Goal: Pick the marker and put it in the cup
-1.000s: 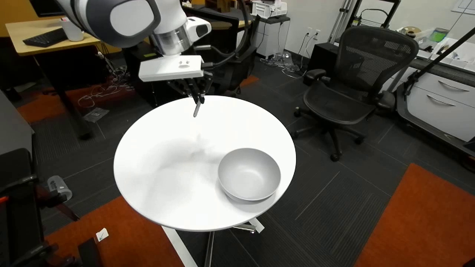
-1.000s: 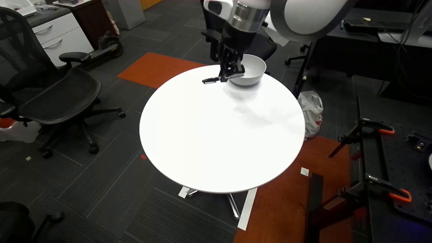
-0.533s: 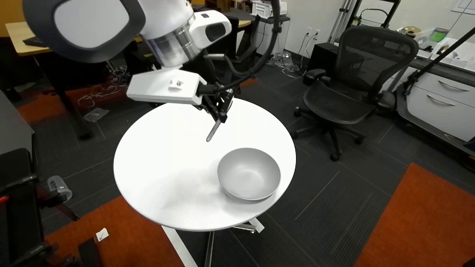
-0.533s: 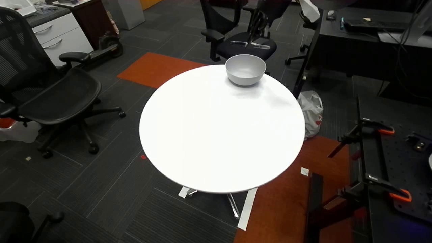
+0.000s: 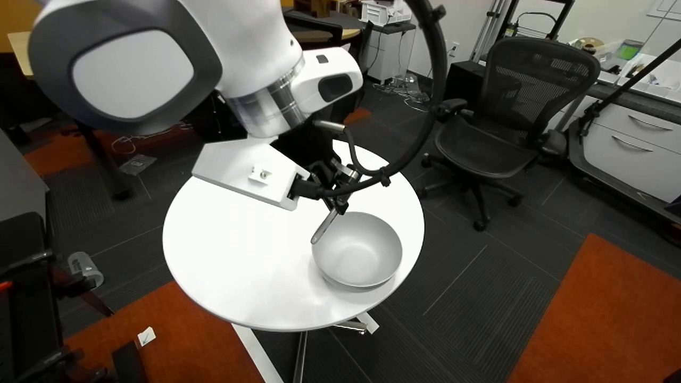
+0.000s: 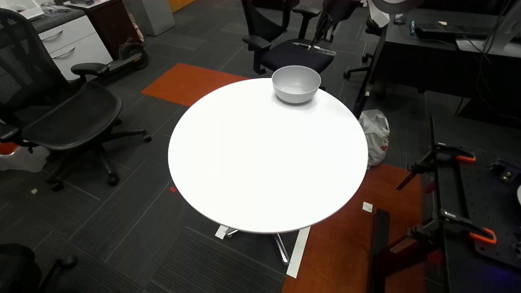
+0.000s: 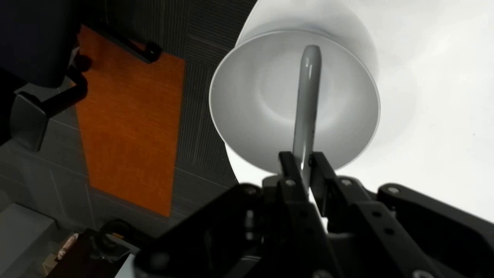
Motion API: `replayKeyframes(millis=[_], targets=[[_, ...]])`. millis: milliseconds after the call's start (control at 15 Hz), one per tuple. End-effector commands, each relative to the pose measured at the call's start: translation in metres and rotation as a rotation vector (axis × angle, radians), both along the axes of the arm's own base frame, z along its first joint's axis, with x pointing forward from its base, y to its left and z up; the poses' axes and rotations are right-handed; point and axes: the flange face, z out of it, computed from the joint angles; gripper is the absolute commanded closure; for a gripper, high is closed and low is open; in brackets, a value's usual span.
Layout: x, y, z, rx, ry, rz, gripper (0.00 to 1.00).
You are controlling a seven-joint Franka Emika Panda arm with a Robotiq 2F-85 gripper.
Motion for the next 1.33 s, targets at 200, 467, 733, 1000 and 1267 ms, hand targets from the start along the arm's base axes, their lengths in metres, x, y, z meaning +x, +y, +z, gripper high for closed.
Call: replayKeyframes(millis=[200,467,733,1000,1267], targets=[[0.019,-0.006,-0.029,0.024,-0.024,-0.043,0.96],[0.026,-0.009,-0.043,0.026,-0.039,-0.052,0.96],[0.03,-0.005,-0.053,0.036,-0.044,-0.046,0.46],[0.032,-0.003,-0.056,0.04,-0.049,-0.033,0.16],[0.031,-0.003,-0.057,0.04,-0.052,-0.03,0.0]])
